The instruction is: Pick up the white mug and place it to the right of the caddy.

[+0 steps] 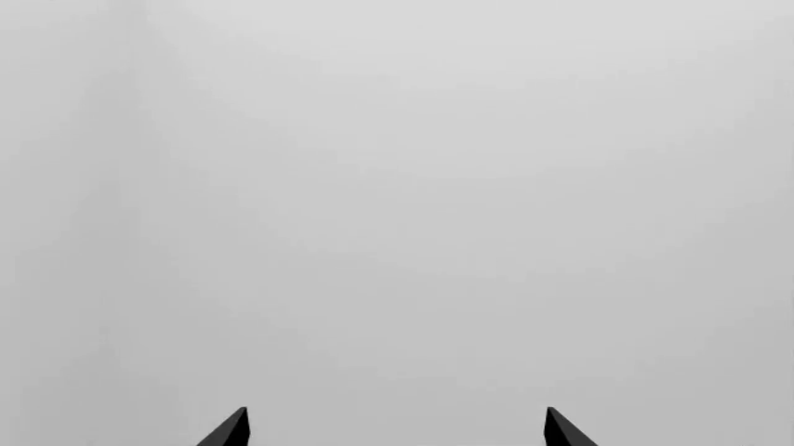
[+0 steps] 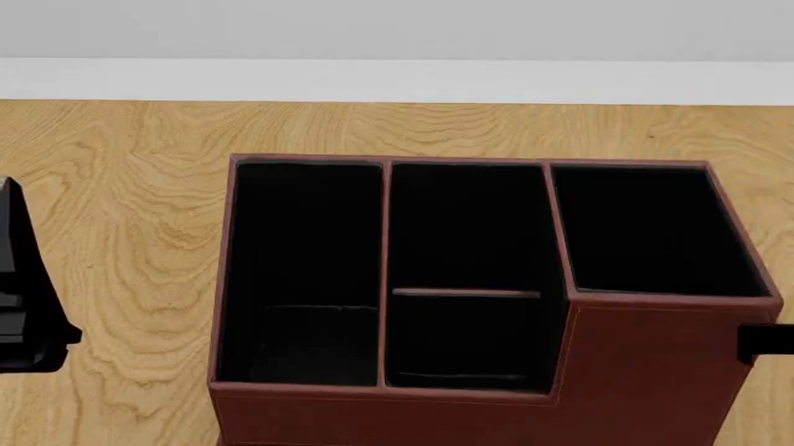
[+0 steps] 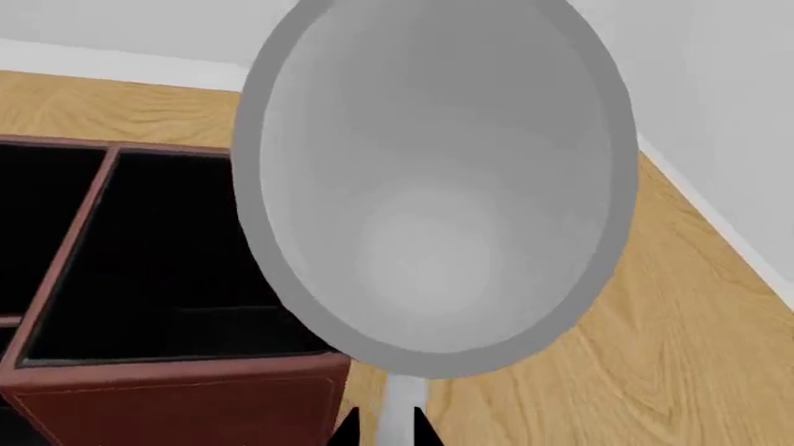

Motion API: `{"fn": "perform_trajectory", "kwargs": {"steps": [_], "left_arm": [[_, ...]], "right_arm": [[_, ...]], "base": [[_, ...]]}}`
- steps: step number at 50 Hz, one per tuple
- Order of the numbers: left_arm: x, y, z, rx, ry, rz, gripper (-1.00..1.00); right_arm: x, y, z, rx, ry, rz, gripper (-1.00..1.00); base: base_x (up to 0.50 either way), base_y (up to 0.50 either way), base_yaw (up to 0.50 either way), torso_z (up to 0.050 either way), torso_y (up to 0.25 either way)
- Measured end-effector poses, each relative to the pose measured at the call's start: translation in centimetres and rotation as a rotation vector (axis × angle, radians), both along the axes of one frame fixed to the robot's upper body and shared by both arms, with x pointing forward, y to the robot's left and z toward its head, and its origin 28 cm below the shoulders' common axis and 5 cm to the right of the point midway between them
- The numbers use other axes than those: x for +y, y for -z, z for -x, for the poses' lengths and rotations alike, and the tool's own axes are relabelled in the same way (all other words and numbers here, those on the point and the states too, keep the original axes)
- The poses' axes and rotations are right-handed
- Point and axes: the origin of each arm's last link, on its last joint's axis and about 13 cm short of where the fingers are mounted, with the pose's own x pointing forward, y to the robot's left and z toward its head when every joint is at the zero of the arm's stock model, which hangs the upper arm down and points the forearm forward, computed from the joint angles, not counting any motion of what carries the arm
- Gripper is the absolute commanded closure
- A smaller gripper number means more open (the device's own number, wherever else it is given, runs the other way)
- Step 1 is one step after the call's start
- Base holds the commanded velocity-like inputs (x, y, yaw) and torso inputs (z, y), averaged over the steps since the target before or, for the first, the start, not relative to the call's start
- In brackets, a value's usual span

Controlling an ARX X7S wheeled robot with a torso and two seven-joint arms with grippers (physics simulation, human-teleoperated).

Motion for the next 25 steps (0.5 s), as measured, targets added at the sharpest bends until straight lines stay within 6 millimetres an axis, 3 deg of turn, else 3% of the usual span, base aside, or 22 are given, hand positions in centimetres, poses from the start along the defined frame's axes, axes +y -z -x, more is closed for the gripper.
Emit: {"fn": "perform_trajectory", "kwargs": {"steps": [25], "left_arm": [[-0.1,0.0,0.1,-0.001,-0.001,-0.006,-1.00]], "right_arm": [[-1.3,1.6,-0.4,0.030,0.061,-0.019,1.00]], "base": [[0.00,0.00,0.00,0.000,0.000]]}}
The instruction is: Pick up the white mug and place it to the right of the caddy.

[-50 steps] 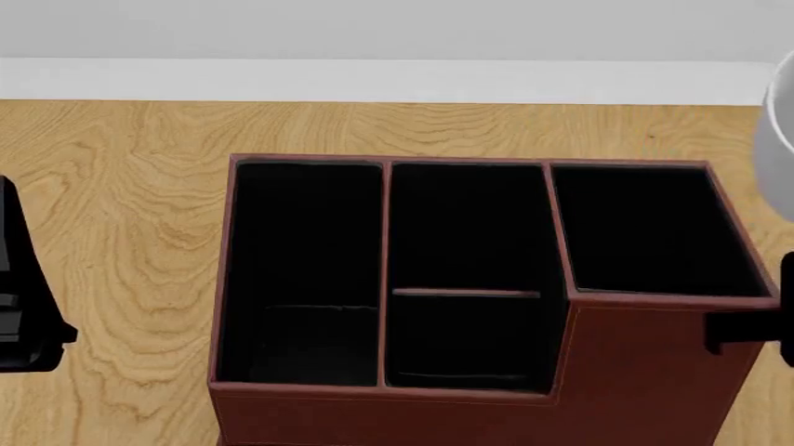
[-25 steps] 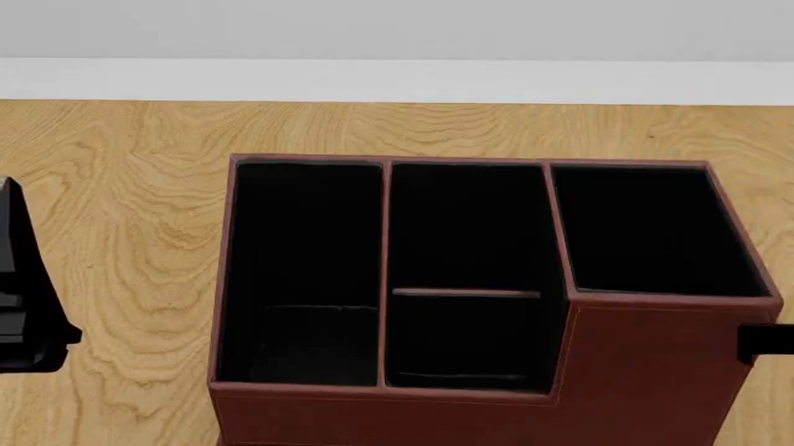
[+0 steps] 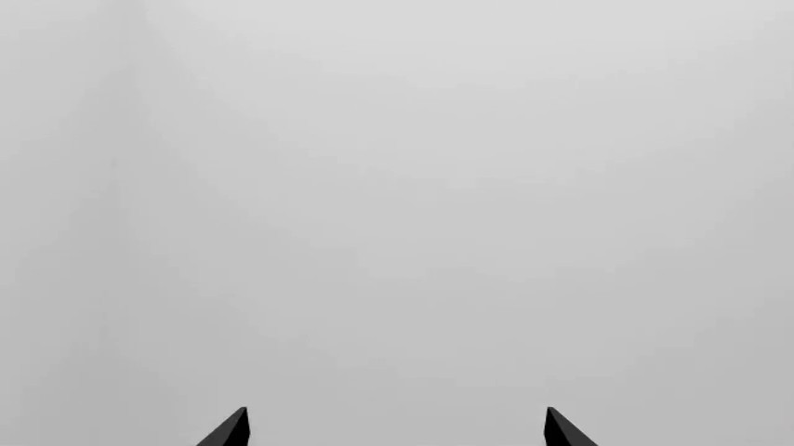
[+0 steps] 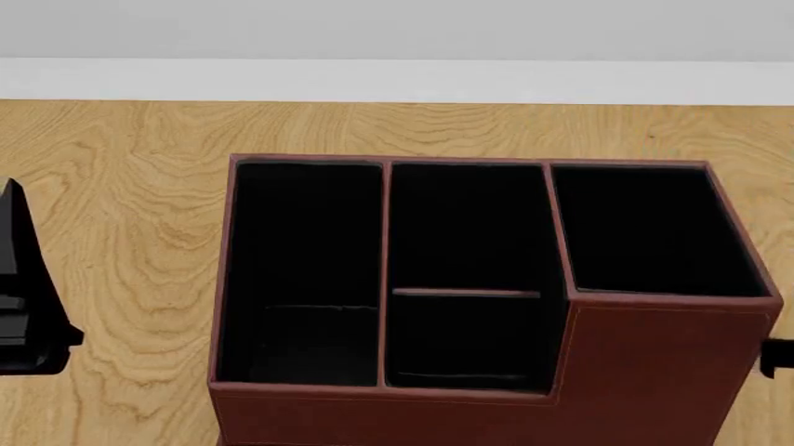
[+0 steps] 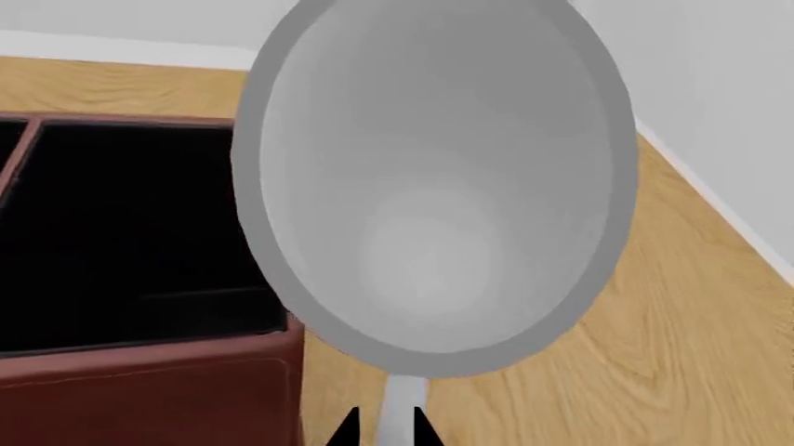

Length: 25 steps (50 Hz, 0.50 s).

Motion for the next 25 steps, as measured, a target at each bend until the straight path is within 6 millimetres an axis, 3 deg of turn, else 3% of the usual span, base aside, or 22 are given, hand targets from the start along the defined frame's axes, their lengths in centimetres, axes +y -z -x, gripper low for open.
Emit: {"fn": "perform_trajectory", "kwargs": {"steps": [25], "left_arm": [[0.1,0.0,-0.1,0.001,-0.004,-0.003,-1.00]], "right_arm": [[-1.1,1.4,-0.8,0.032,0.048,-0.023,1.00]], "base": [[0.00,0.00,0.00,0.000,0.001]]}}
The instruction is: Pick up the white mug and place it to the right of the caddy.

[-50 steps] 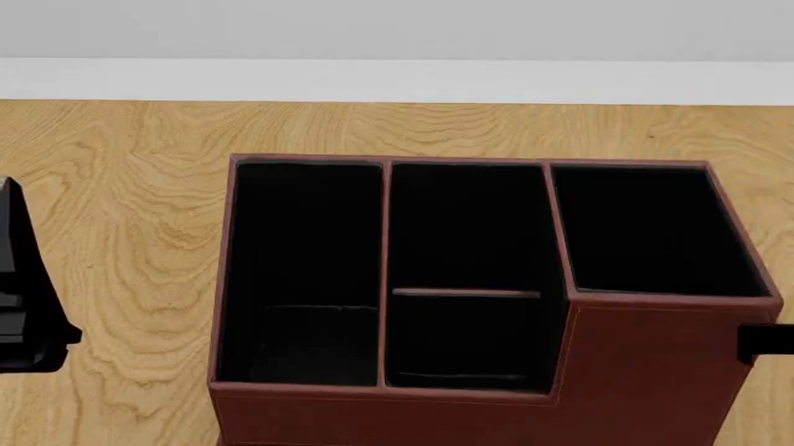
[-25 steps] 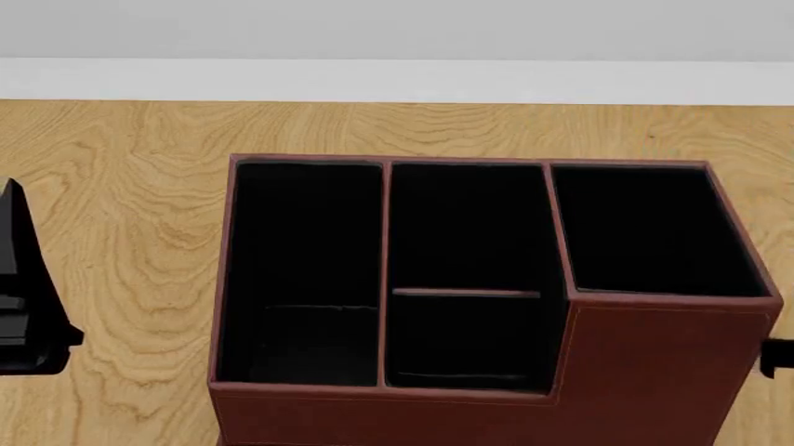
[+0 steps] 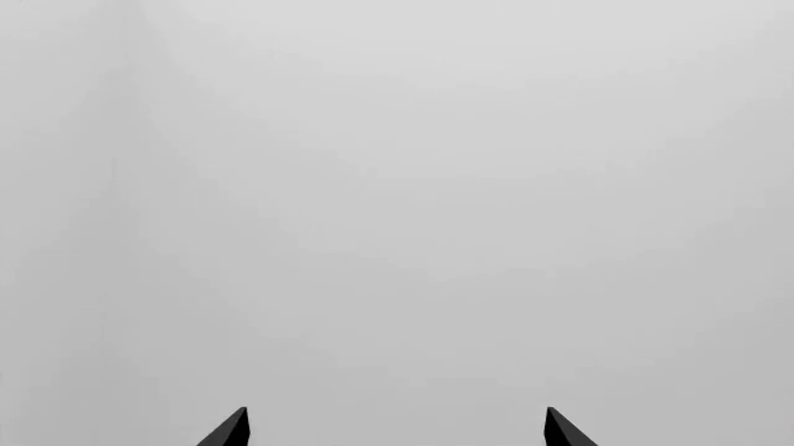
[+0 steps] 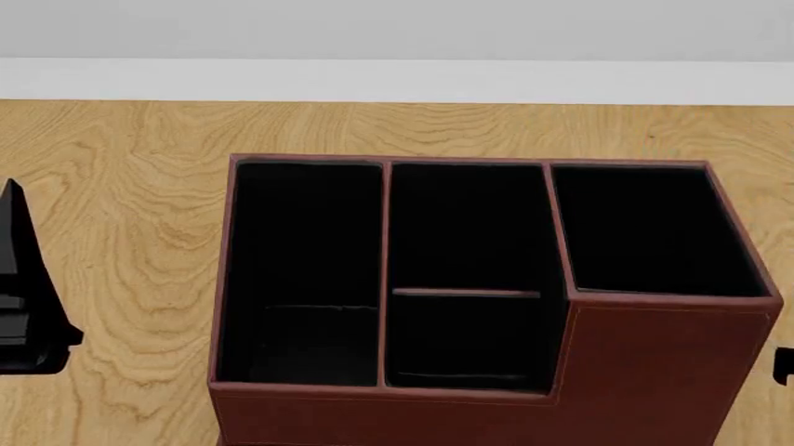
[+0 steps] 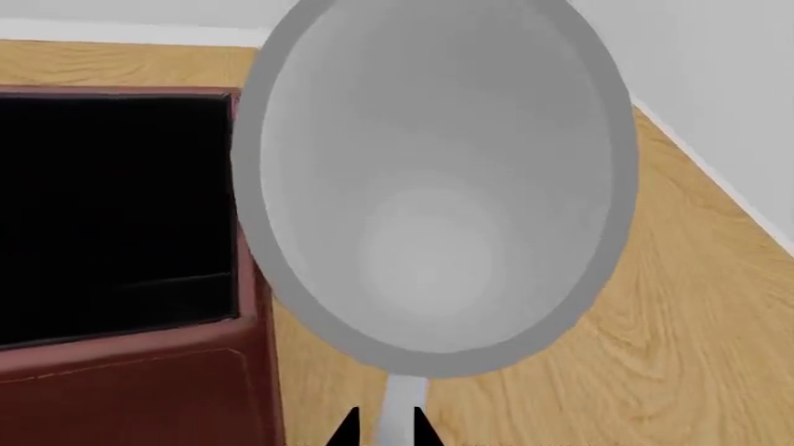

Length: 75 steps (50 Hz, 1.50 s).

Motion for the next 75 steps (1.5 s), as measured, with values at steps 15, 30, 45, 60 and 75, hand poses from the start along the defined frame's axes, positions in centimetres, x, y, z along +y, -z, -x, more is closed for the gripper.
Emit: {"fn": "perform_trajectory", "kwargs": {"steps": [15,30,45,60,75], "left_arm": [[0.0,0.0,0.0,-0.001,-0.002,-0.002,-1.00],[-0.1,-0.1,0.0,-0.002,-0.003,-0.003,-1.00],[-0.1,0.0,-0.1,-0.001,-0.002,-0.003,-1.00],[-0.1,0.0,-0.1,-0.001,-0.002,-0.003,-1.00],[-0.1,0.0,-0.1,-0.001,-0.002,-0.002,-1.00]], "right_arm": [[-0.6,1.1,-0.5,0.020,0.023,-0.021,1.00],[-1.1,2.5,-0.7,0.047,0.044,-0.035,1.00],[-1.5,3.6,-1.0,0.071,0.059,-0.042,1.00],[-1.8,4.7,-1.2,0.098,0.068,-0.051,1.00],[-1.8,5.7,-1.6,0.130,0.068,-0.060,1.00]], "base": [[0.00,0.00,0.00,0.000,0.000],[0.00,0.00,0.00,0.001,0.001],[0.00,0.00,0.00,0.000,0.001],[0.00,0.00,0.00,0.000,0.001],[0.00,0.00,0.00,0.000,0.001]]}}
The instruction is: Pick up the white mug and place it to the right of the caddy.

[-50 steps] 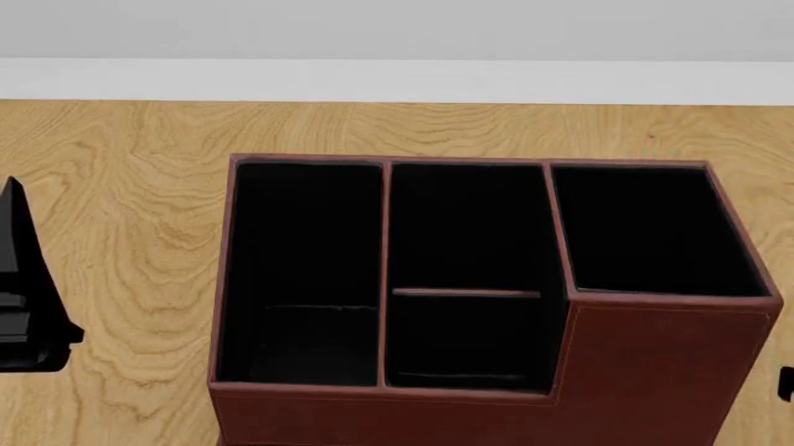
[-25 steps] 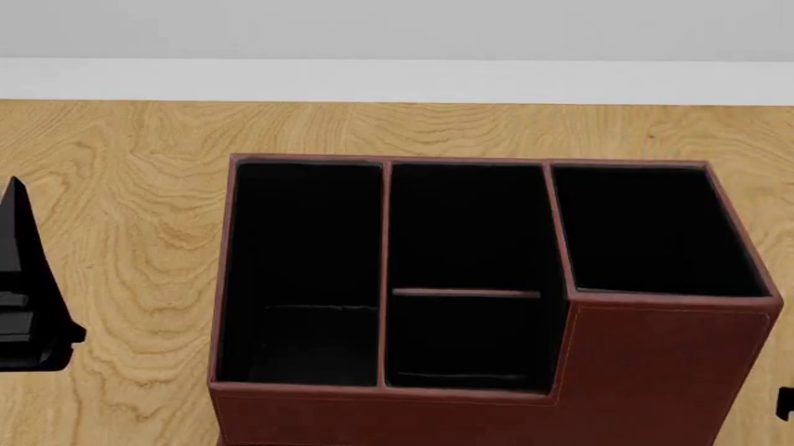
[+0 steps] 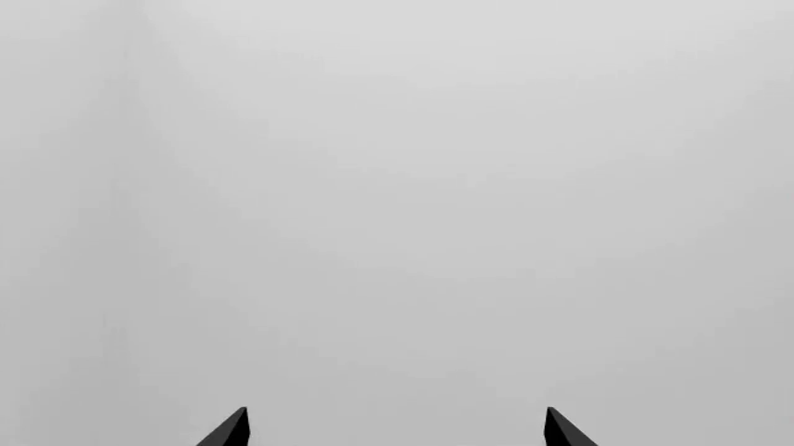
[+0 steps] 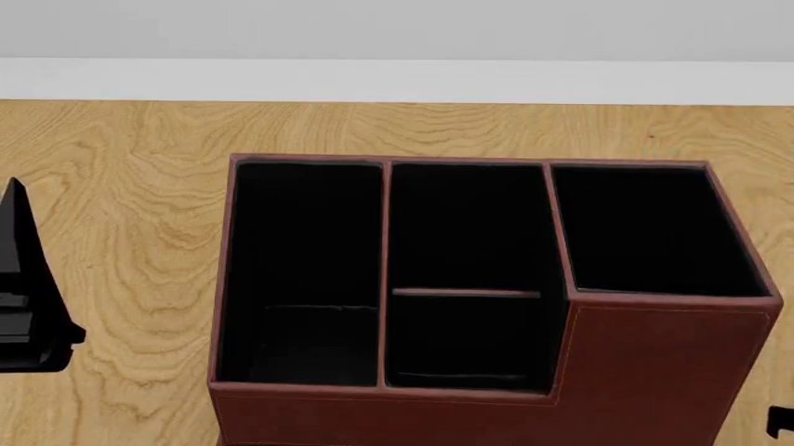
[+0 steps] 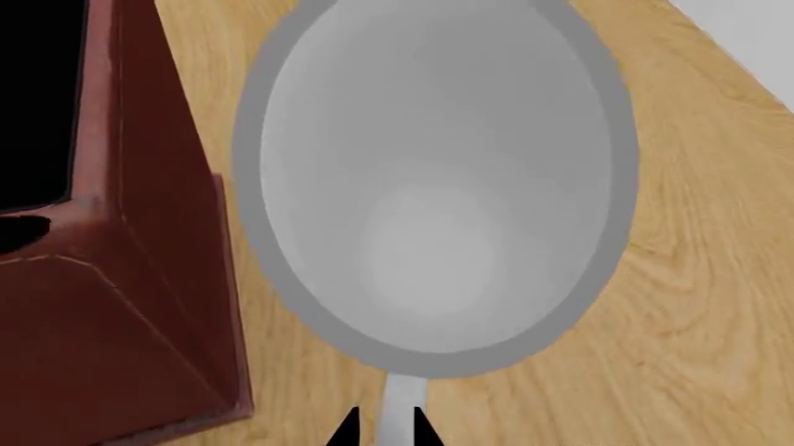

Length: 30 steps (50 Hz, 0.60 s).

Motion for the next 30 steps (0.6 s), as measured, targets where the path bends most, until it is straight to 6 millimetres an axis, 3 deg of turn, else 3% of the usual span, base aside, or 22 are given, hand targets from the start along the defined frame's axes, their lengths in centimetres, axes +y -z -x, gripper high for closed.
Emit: {"fn": "perform_trajectory", "kwargs": {"steps": [30], "left_arm": [[0.0,0.0,0.0,0.001,0.003,0.004,-1.00]], "right_arm": [[0.3,1.7,-0.5,0.058,0.009,-0.025,1.00]], "base": [[0.00,0.00,0.00,0.000,0.000]]}}
